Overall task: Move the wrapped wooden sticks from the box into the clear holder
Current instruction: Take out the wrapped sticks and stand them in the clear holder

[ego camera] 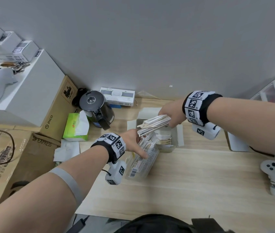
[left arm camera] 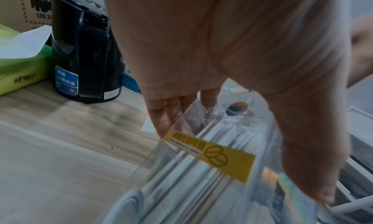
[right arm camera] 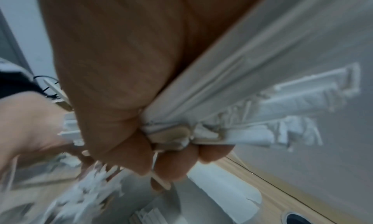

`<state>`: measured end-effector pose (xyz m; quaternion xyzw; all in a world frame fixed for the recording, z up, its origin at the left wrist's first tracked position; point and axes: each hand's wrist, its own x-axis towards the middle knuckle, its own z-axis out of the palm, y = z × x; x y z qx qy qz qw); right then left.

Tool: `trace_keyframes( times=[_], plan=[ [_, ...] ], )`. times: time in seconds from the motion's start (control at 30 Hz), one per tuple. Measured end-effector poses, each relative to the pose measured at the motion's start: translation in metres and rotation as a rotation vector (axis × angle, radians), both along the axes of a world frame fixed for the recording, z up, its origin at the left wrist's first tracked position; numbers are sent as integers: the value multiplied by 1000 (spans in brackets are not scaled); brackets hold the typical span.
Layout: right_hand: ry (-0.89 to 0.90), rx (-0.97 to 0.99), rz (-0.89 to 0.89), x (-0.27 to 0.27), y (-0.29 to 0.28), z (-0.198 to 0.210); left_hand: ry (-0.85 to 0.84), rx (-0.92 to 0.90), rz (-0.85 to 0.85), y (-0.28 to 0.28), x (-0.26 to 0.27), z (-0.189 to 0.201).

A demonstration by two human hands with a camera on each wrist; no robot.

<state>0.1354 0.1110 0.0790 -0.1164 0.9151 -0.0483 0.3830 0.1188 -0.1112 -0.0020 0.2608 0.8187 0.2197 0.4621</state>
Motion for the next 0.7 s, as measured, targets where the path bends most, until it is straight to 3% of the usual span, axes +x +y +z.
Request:
trace_keyframes(
  times=[0.23,0.7],
  plan=[
    [19,82,189,1,-17,-11,16,22,-22,5,-4,4],
    [81,308,336,-2,-20,-19,22,28,13,2,-8,-1]
  ],
)
